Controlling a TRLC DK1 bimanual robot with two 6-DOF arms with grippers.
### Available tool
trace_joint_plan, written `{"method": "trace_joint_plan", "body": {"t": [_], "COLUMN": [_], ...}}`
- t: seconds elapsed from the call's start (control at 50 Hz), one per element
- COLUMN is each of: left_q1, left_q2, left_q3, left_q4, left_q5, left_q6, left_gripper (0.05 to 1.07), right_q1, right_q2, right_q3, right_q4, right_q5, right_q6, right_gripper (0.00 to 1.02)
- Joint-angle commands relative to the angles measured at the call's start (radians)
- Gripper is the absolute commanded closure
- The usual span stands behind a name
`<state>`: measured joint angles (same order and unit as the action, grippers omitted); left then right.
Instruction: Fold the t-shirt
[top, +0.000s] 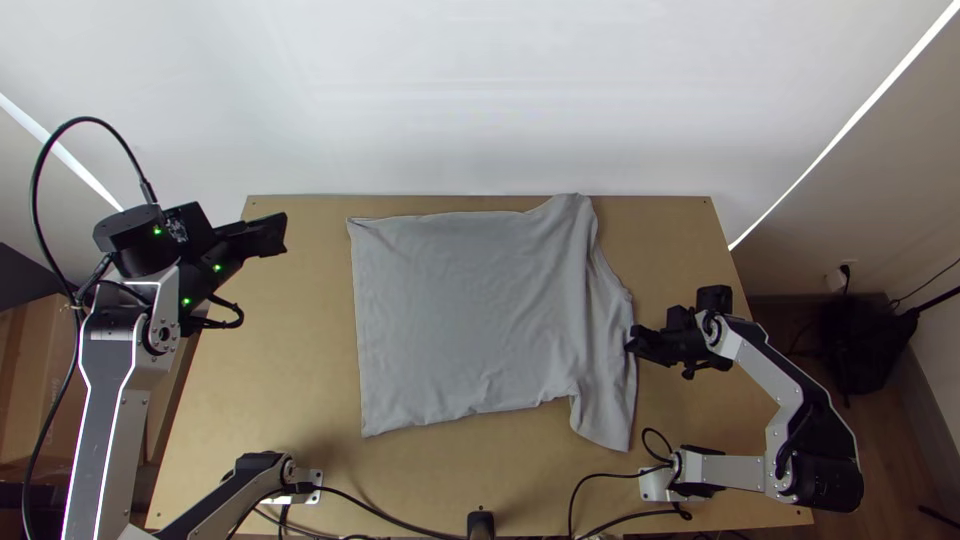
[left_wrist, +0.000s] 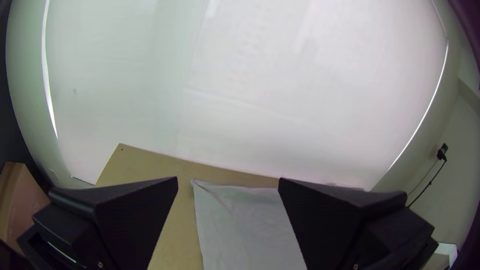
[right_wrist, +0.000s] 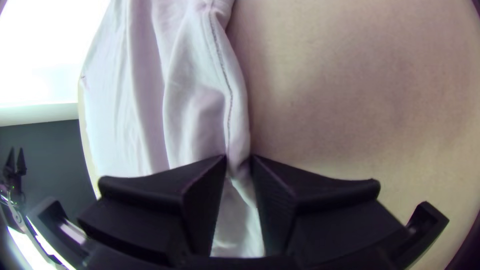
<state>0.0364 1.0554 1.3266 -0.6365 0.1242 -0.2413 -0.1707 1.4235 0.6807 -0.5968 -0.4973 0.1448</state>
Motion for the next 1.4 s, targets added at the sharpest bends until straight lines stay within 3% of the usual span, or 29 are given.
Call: {"method": "trace_joint_plan", "body": {"t": [0.0, 0.2, 0.44, 0.54, 0.68, 1.0, 1.08, 1.14, 1.38], "left_q1": [-0.012, -0.032, -0.199, -0.256, -0.337, -0.455, -0.494, -0.524, -0.607], "left_q2": [-0.011, -0.017, -0.011, 0.037, 0.026, 0.060, 0.081, 0.086, 0.201], "left_q3": [-0.015, -0.013, -0.118, -0.142, -0.279, -0.529, -0.521, -0.520, -0.506], "left_q4": [-0.032, -0.112, -0.339, -0.525, -0.597, -0.603, -0.603, -0.603, -0.608], "left_q5": [0.014, 0.068, 0.071, 0.074, 0.072, 0.061, 0.061, 0.061, 0.052], "left_q6": [0.036, 0.083, 0.327, 0.373, 0.410, 0.433, 0.416, 0.413, 0.395], "left_gripper": [0.09, 0.09, 0.10, 0.10, 0.10, 0.11, 0.11, 0.17, 0.17], "right_q1": [0.011, 0.010, 0.005, 0.005, 0.005, 0.000, 0.000, 0.000, 0.000], "right_q2": [0.018, 0.006, -0.005, -0.017, -0.024, -0.046, -0.052, -0.054, -0.078], "right_q3": [-0.044, -0.043, -0.049, -0.049, -0.043, -0.044, -0.044, -0.046, -0.052], "right_q4": [0.009, 0.014, 0.014, 0.014, 0.014, 0.005, 0.002, 0.002, -0.001], "right_q5": [0.020, 0.037, 0.055, 0.055, 0.055, 0.057, 0.057, 0.057, 0.057], "right_q6": [0.015, 0.015, 0.015, 0.015, 0.015, 0.016, 0.016, 0.016, 0.029], "right_gripper": [0.98, 1.00, 1.00, 1.00, 1.00, 1.00, 1.00, 1.00, 1.00]}}
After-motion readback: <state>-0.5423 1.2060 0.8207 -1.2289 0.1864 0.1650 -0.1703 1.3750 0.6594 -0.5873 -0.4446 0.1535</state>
